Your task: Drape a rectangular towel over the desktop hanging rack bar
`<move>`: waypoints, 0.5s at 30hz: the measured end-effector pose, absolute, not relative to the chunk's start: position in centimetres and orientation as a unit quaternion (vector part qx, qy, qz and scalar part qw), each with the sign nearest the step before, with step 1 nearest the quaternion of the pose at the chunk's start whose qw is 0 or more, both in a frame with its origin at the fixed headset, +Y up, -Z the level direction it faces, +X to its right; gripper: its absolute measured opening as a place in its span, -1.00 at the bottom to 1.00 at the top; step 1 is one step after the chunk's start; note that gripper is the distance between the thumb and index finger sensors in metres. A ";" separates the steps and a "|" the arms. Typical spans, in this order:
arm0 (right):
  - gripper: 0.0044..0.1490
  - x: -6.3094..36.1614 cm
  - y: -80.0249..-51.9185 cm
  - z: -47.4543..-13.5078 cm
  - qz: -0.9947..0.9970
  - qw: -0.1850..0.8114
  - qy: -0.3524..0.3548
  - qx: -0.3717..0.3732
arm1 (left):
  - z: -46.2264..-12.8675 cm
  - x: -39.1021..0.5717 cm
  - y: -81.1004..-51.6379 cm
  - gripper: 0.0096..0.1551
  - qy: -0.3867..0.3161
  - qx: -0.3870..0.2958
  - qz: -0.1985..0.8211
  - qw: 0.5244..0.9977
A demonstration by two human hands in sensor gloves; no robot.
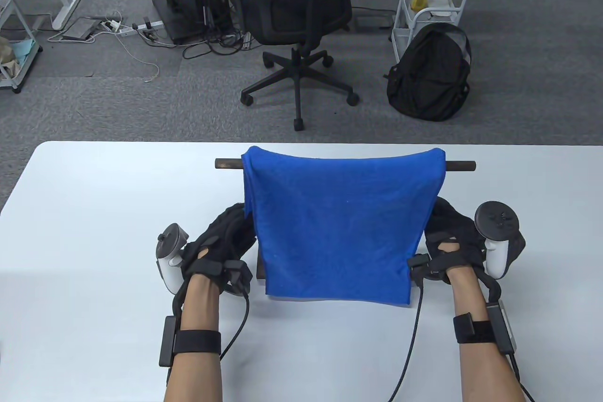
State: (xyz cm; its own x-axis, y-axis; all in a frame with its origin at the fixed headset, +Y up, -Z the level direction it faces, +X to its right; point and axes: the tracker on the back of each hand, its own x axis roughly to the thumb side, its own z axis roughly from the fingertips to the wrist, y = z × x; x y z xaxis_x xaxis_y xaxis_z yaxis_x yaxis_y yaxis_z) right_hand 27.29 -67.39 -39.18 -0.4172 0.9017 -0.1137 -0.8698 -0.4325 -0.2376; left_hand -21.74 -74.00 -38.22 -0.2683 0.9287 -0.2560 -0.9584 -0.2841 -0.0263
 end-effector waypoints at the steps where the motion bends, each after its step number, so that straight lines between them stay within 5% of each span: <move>1: -0.53 27.3 -67.7 -39.3 0.838 0.529 -0.067 -0.115 | -38.3 -21.8 -74.2 -0.64 0.068 -0.115 0.792 0.596; 15: -0.53 27.5 -70.5 -39.8 0.850 0.508 -0.028 -0.135 | -38.2 -22.2 -76.5 -0.64 0.105 -0.138 0.755 0.632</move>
State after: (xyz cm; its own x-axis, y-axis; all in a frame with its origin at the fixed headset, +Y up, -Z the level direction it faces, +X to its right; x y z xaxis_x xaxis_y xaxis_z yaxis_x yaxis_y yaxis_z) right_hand 27.48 -70.47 -39.78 -0.4473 0.8713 -0.2018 -0.8564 -0.4823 -0.1844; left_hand -22.20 -76.48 -38.19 -0.1632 0.9260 -0.3405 -0.9837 -0.1792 -0.0160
